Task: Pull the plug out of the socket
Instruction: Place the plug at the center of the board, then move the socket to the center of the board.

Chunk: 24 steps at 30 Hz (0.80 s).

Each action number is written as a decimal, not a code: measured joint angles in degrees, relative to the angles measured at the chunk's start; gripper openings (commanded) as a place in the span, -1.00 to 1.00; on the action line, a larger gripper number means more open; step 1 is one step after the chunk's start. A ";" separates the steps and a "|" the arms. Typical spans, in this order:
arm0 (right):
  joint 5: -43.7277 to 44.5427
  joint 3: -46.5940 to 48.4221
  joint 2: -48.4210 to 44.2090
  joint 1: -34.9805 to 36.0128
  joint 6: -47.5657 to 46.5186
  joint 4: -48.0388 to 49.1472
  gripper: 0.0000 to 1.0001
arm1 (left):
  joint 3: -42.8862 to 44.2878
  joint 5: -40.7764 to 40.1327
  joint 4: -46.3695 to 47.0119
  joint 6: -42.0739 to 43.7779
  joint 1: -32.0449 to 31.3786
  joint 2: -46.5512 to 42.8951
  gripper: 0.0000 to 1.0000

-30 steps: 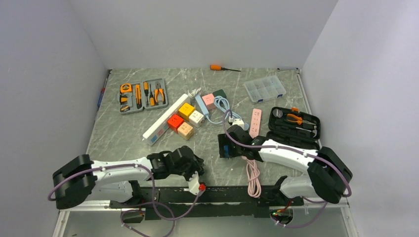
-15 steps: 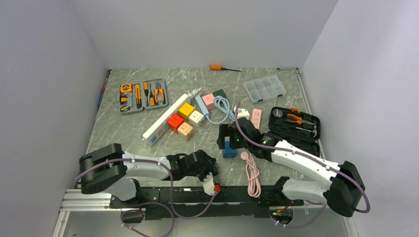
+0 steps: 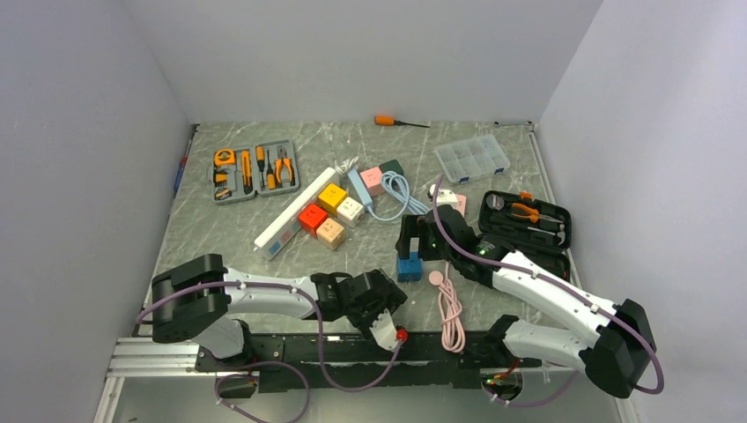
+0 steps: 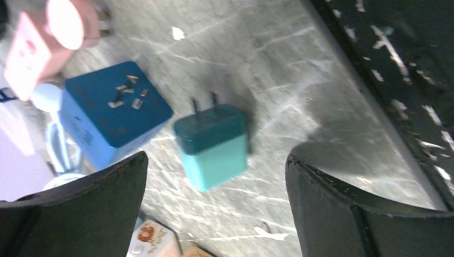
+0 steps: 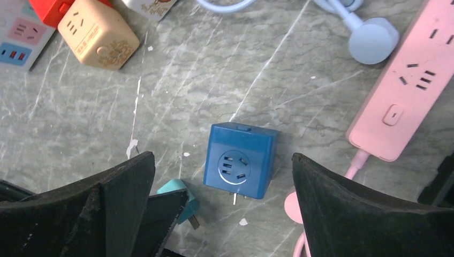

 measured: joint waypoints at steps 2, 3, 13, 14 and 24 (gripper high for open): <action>-0.02 0.00 -0.44 -0.94 -0.26 -0.09 1.00 | 1.31 -0.07 -3.54 -1.66 0.00 -0.02 0.99; 0.02 0.00 -0.59 -1.40 -0.39 -0.31 1.00 | 1.95 -0.02 -5.49 -2.64 -0.02 -0.13 0.99; 0.11 2.49 -0.87 -3.67 -1.95 -3.61 1.00 | 18.91 2.05 -29.53 -13.88 8.26 -6.73 0.99; 0.17 3.02 -0.87 -3.78 -2.08 -3.80 1.00 | 21.49 2.23 -30.99 -15.10 11.23 -7.26 0.99; 1.11 9.97 2.34 -4.00 -3.82 -5.09 0.99 | 35.10 0.85 -36.63 -25.59 41.00 -1.70 0.99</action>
